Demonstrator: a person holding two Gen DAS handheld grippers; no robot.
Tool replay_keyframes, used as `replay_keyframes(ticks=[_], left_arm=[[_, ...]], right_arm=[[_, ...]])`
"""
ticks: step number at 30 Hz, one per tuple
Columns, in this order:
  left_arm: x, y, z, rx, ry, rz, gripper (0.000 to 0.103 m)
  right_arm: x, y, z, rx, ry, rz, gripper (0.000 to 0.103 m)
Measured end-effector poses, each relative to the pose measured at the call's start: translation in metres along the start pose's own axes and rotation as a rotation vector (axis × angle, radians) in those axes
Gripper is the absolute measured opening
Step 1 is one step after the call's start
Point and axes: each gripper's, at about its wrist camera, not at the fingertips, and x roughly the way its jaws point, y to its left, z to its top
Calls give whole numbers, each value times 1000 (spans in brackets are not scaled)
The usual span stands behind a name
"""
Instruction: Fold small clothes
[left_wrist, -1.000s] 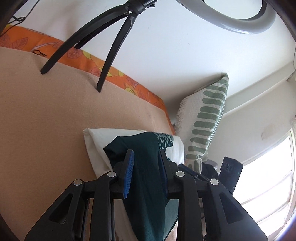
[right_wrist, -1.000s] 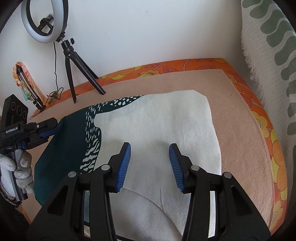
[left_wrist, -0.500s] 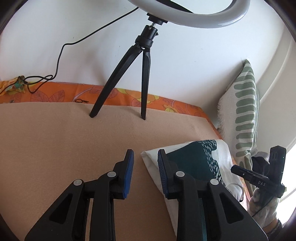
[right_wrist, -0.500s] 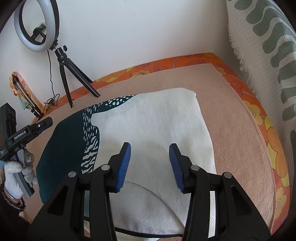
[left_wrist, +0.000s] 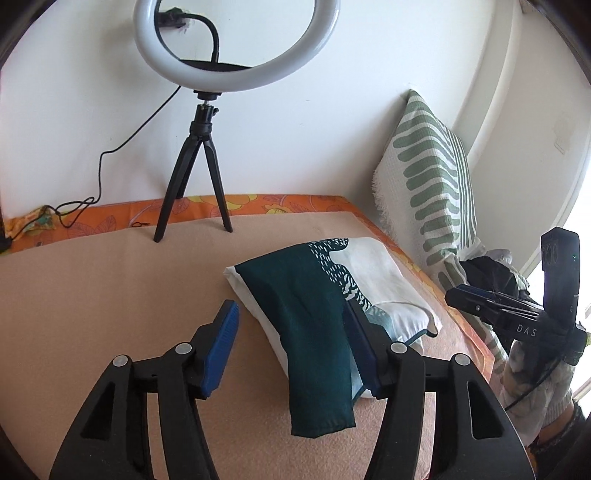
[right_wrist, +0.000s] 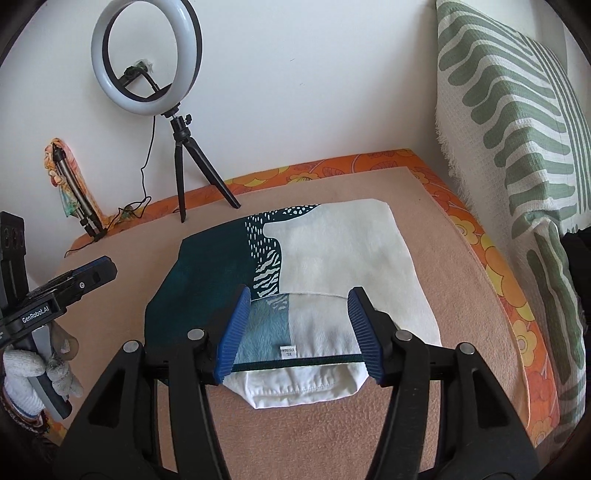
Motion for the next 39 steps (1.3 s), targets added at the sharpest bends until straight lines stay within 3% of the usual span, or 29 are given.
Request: replay_keyframes(ticks=[4, 8, 16, 18, 27, 32, 35, 39], left_arm=[[-29, -11, -8, 33, -24, -2, 64], [-56, -20, -18, 71, -49, 5, 77], [-97, -29, -37, 122, -84, 46, 81], [-104, -28, -42, 123, -93, 53, 81], [-130, -23, -69, 128, -106, 107, 81], [-137, -24, -79, 159, -115, 165, 91], [-141, -23, -85, 167, -132, 153, 100], [-142, -24, -92, 195, -134, 191, 102]], right_arm=[[-24, 20, -14, -14, -14, -22, 62], [-42, 42, -30, -44, -27, -56, 71], [-71, 77, -53, -99, -73, -120, 78], [-78, 82, -58, -94, -92, -130, 83], [-96, 99, -77, -84, -134, -165, 87], [-103, 106, -85, -79, -170, -186, 93], [-106, 111, -90, -77, -189, -194, 96], [-105, 118, -95, -81, -207, -212, 101]])
